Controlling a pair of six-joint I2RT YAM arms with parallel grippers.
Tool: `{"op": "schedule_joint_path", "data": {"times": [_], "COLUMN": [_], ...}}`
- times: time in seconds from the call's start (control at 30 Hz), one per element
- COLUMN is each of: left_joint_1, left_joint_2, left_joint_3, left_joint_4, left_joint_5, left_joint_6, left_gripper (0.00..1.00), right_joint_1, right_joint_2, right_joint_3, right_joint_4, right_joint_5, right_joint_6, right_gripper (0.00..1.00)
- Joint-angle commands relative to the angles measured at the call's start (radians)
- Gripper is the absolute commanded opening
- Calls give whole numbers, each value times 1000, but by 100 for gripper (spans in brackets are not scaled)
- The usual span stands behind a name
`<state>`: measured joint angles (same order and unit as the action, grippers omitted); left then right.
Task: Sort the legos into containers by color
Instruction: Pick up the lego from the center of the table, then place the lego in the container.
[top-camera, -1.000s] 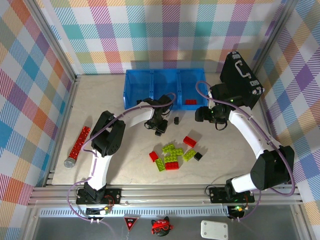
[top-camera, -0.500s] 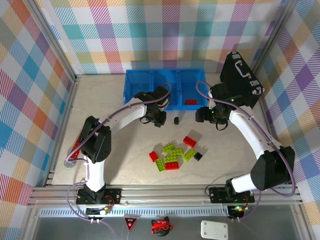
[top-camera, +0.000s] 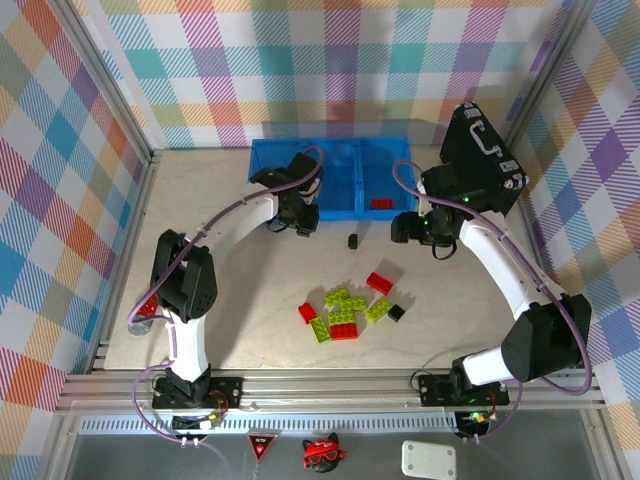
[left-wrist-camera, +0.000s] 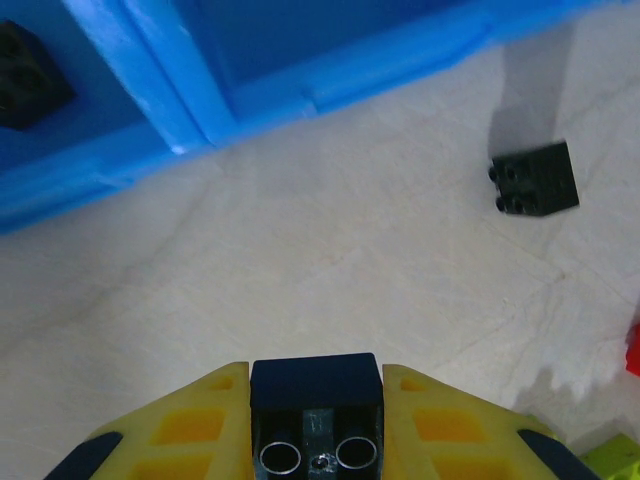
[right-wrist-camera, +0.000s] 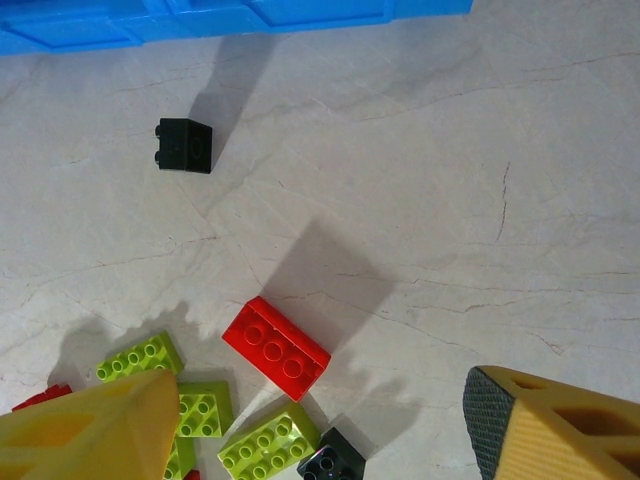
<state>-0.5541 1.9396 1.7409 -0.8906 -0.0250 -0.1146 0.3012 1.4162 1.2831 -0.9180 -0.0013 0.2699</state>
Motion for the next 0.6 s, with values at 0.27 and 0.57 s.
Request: {"op": "schedule_joint_path", "data": {"times": [0.27,0.57], "left_joint_1": [130,201], "left_joint_2": [100,213], "left_joint_3": [209,356], "left_joint_4": [-28,-14], "left_joint_5": [2,-18], "left_joint_6": [43,56], "left_gripper": [24,24], "right_joint_1": [5,4], "right_joint_2": [-50,-74], "right_joint_3": [5,-9], "right_joint_4": [-24,-30], "right_joint_5": [-2,3], "right_joint_6": [1,11], "right_gripper": [76,76]}}
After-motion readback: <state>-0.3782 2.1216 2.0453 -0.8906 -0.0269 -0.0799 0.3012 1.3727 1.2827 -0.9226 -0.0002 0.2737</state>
